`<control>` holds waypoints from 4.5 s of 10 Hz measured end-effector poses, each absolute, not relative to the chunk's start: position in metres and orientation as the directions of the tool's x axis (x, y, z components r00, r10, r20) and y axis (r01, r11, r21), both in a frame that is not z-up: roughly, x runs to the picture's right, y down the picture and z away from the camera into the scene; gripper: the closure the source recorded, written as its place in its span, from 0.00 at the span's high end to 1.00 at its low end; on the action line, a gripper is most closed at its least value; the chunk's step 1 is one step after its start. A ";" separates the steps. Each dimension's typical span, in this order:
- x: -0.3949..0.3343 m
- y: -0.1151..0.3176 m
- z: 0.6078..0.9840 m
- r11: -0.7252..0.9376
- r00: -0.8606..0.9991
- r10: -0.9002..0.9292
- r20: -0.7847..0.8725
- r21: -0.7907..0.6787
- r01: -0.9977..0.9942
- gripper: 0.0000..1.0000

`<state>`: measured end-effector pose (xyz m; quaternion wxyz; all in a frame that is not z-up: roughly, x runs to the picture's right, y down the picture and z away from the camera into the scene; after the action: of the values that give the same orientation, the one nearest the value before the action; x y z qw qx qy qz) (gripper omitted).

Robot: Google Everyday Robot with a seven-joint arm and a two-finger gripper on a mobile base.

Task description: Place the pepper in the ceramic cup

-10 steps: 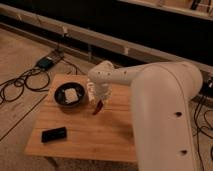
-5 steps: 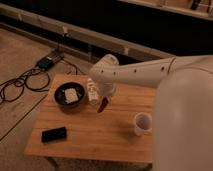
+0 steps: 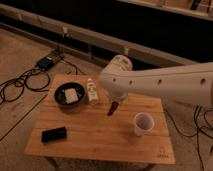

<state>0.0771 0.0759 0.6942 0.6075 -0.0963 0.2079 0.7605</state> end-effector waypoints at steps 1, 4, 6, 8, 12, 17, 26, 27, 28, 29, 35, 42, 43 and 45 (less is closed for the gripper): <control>0.091 0.077 0.684 -0.175 -0.246 0.893 -0.377 0.213 -0.961 0.00; 0.132 0.076 0.667 -0.176 -0.260 0.909 -0.325 0.266 -0.948 0.00; 0.151 0.077 0.669 -0.174 -0.270 0.909 -0.317 0.299 -0.938 0.00; 0.167 0.081 0.682 -0.161 -0.271 0.904 -0.330 0.326 -0.932 0.00; 0.200 0.094 0.706 -0.131 -0.283 0.889 -0.361 0.391 -0.911 0.00; 0.224 0.102 0.714 -0.131 -0.309 0.880 -0.360 0.440 -0.888 0.00; 0.226 0.130 0.721 -0.110 -0.306 0.878 -0.369 0.468 -0.877 0.22; 0.224 0.132 0.722 -0.103 -0.302 0.878 -0.371 0.470 -0.877 0.31; 0.221 0.134 0.723 -0.097 -0.299 0.878 -0.373 0.473 -0.876 0.44; 0.220 0.135 0.723 -0.094 -0.298 0.878 -0.375 0.475 -0.875 0.52; 0.220 0.136 0.721 -0.107 -0.317 0.876 -0.364 0.493 -0.863 0.80; 0.195 0.110 0.711 -0.117 -0.285 0.895 -0.342 0.436 -0.892 0.80; 0.184 0.103 0.709 -0.120 -0.273 0.898 -0.345 0.404 -0.907 0.80; 0.164 0.092 0.703 -0.129 -0.254 0.896 -0.366 0.333 -0.934 0.80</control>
<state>0.1640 0.0924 0.7033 0.6097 -0.0383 0.2527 0.7503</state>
